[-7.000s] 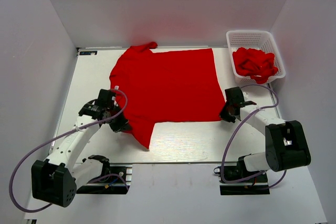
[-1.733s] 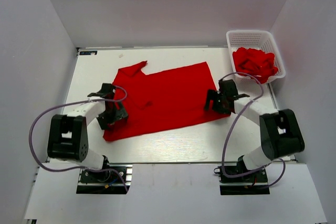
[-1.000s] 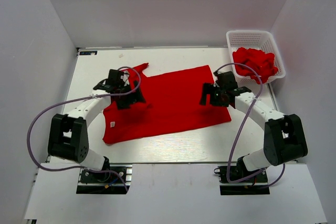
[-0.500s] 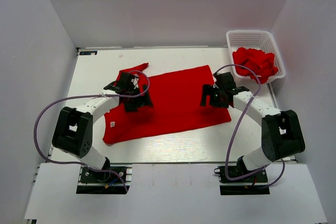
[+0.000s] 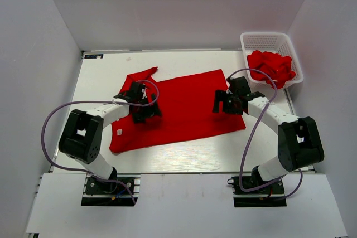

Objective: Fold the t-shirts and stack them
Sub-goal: Fold the flattened tshirt in 1/3 of the way

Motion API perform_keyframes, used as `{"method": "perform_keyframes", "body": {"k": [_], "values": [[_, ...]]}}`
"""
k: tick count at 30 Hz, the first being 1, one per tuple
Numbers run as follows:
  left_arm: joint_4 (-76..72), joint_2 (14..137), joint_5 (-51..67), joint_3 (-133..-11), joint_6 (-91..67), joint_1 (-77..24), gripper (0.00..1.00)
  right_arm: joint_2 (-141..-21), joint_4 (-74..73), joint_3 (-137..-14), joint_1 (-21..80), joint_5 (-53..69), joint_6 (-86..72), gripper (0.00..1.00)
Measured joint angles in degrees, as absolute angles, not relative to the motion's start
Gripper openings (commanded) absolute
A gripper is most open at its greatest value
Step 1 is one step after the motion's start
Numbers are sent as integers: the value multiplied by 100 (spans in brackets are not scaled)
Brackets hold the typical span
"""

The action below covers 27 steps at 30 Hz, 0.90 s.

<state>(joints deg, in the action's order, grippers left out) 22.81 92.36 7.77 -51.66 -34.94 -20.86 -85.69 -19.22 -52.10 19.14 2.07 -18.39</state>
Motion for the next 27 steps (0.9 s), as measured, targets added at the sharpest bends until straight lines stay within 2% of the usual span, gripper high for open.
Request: {"method": "perform_keyframes", "body": {"k": [17,27], "values": [[1516,9061,615,-4827,-3798,-2086,100,-8639,-1955,-5210,1914,209,-1835,90],[2657,9008,220,-5424,-3179,-2169,100,-8709,-1957,-5210,1914,211,-1835,90]]}}
